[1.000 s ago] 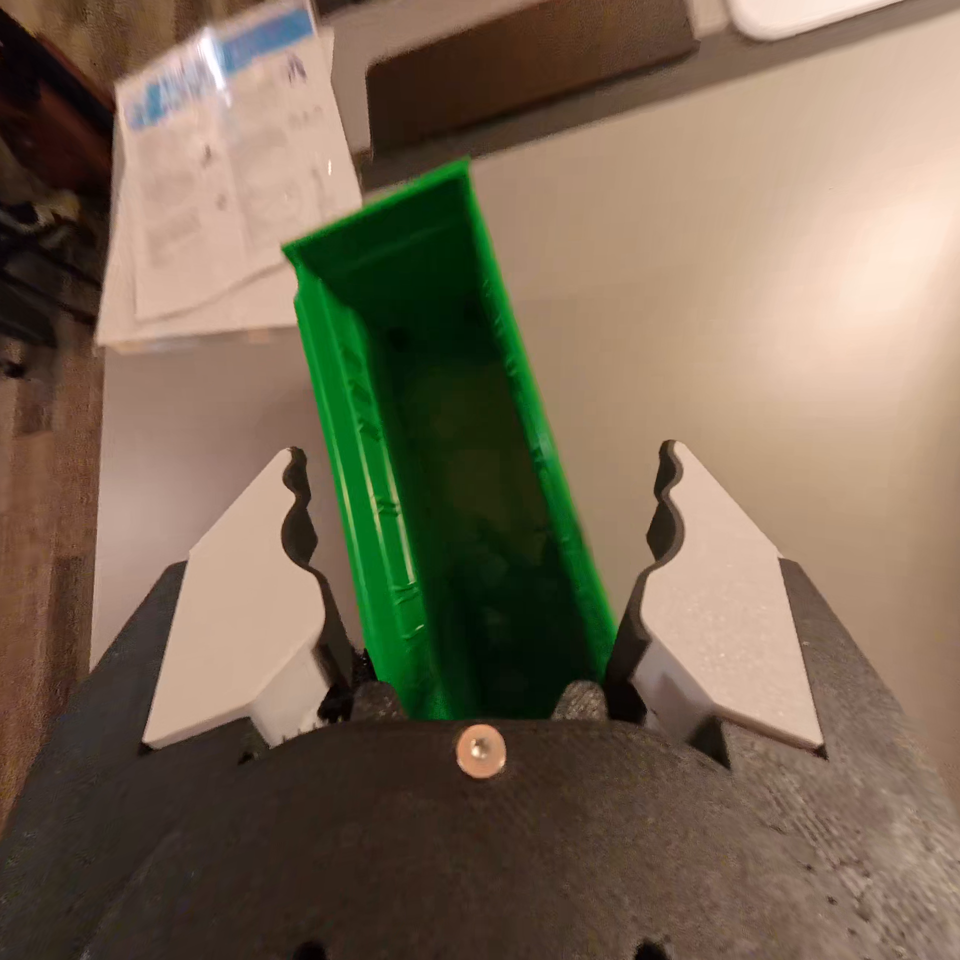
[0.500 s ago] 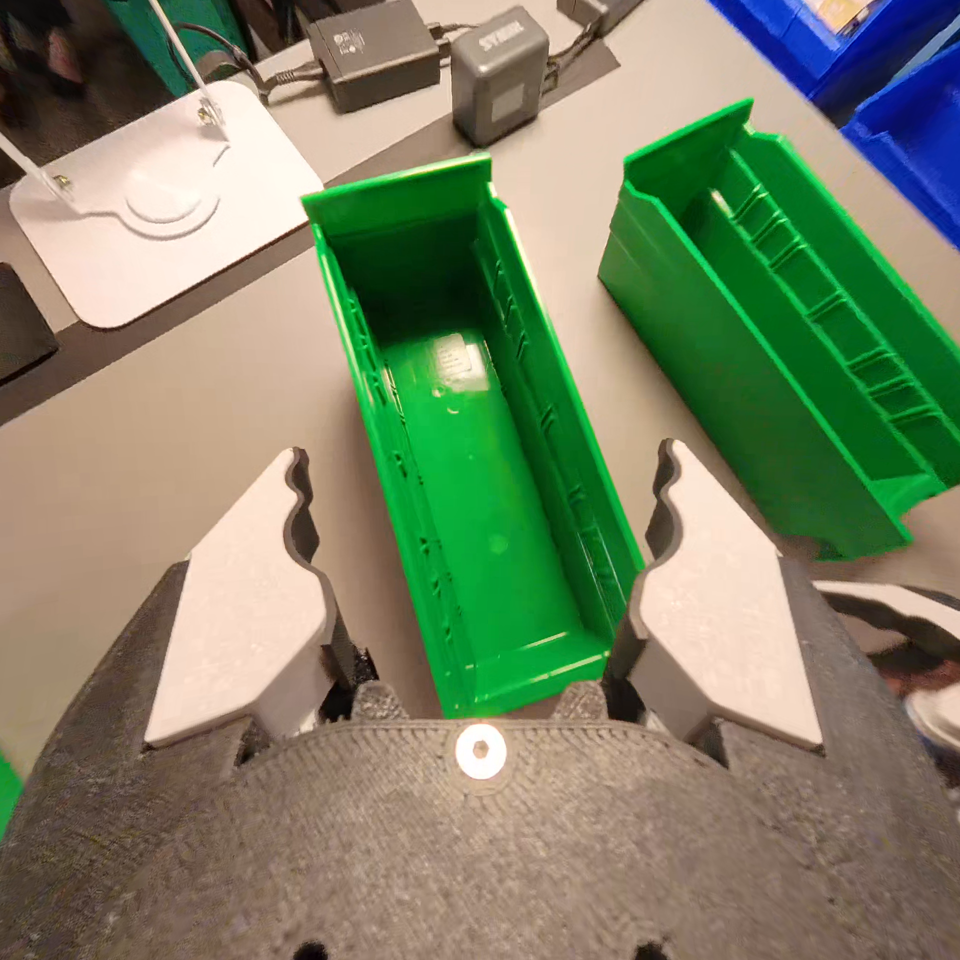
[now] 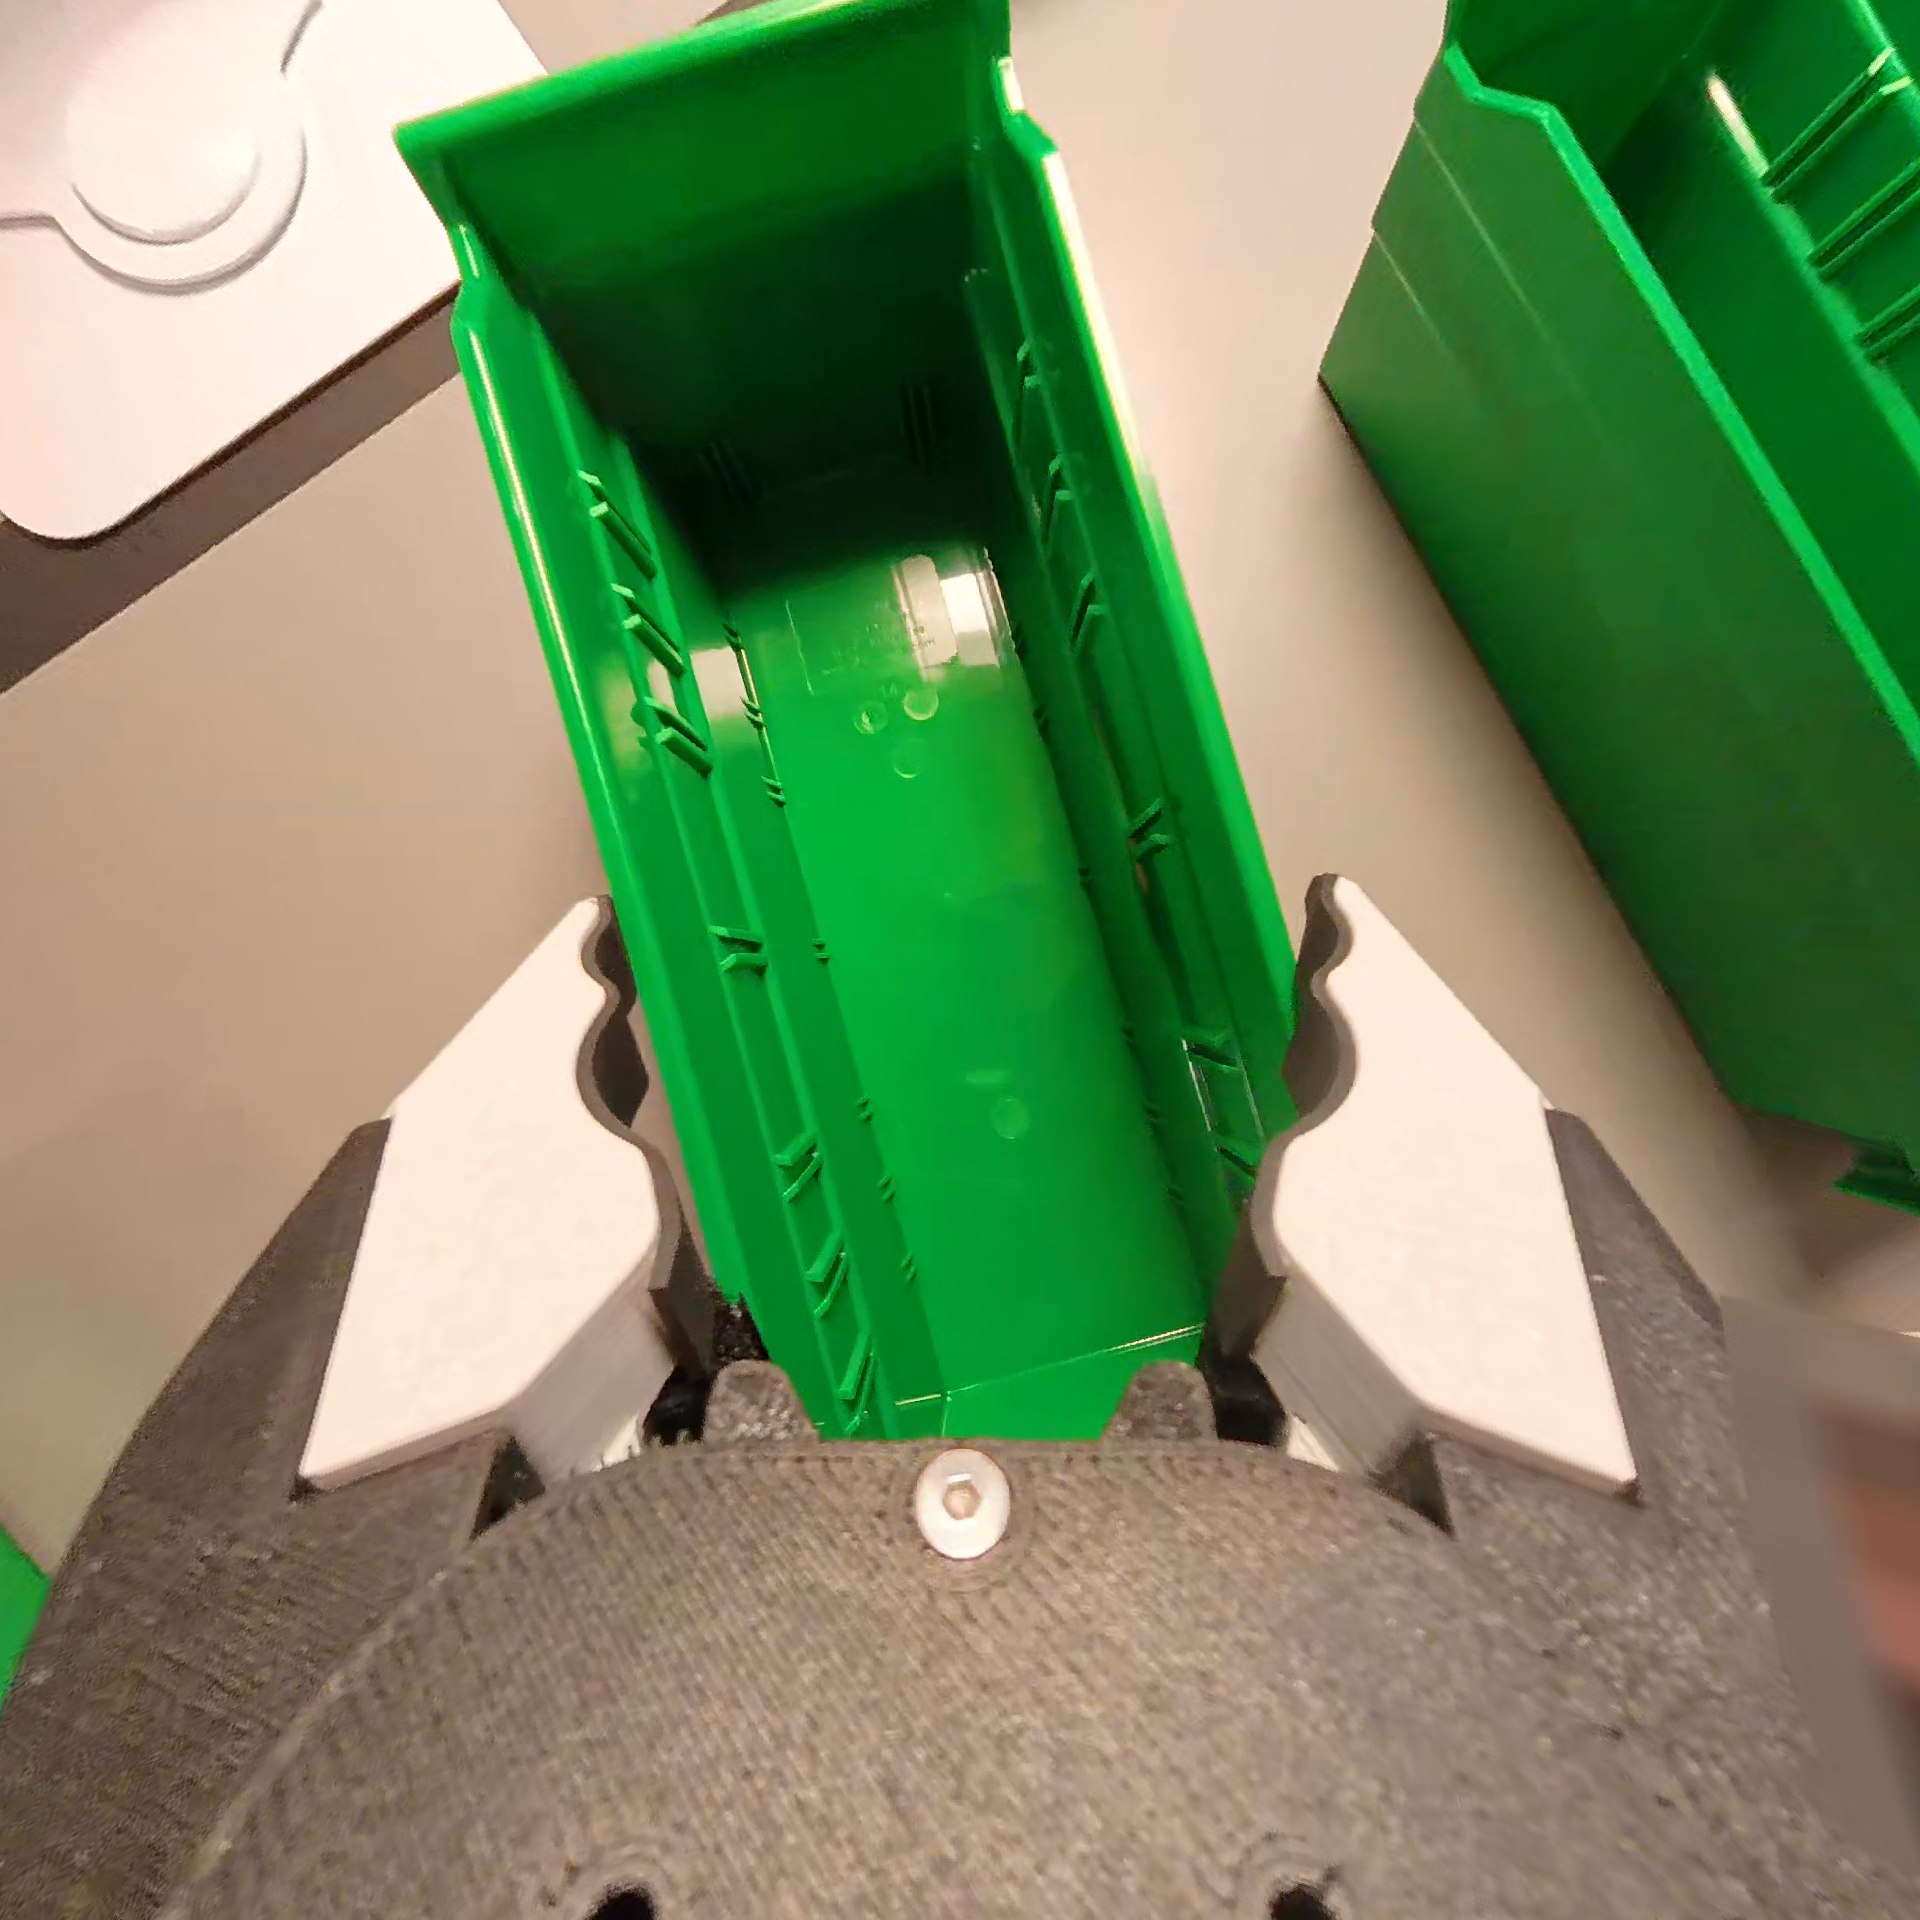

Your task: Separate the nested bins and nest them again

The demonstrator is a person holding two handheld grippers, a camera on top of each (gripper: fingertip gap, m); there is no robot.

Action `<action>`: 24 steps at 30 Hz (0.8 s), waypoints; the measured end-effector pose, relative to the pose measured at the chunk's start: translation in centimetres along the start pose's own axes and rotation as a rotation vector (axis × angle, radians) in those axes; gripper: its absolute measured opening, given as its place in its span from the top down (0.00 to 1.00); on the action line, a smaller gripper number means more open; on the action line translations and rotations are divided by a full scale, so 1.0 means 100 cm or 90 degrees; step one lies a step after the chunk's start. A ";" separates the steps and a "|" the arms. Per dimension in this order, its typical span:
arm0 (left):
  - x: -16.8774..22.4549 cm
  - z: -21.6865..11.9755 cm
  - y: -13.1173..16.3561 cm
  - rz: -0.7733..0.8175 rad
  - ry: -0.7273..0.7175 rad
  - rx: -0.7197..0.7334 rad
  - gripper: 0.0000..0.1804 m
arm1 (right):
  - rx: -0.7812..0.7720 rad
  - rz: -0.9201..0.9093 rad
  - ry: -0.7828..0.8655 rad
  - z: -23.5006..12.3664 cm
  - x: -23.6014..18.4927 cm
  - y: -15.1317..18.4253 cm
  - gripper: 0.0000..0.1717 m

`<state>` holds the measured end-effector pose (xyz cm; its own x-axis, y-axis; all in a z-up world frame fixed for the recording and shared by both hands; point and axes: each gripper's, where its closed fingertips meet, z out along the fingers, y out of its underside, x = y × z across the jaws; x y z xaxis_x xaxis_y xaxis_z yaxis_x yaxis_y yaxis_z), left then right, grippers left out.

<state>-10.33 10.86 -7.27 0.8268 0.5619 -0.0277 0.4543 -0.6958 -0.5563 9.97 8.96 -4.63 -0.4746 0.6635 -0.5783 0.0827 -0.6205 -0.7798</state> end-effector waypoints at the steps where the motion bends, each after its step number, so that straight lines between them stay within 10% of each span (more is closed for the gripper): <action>1: 0.000 0.001 0.000 0.002 -0.004 -0.002 0.30 | 0.000 0.000 0.000 0.000 0.000 0.000 0.47; 24: 0.003 -0.009 -0.014 0.025 -0.029 0.028 0.40 | 0.004 0.006 -0.006 -0.001 -0.001 -0.001 0.47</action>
<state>-10.43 11.59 -5.74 0.8272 0.5552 -0.0866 0.4068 -0.6980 -0.5894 10.10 9.04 -4.54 -0.4817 0.6541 -0.5832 0.0812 -0.6293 -0.7729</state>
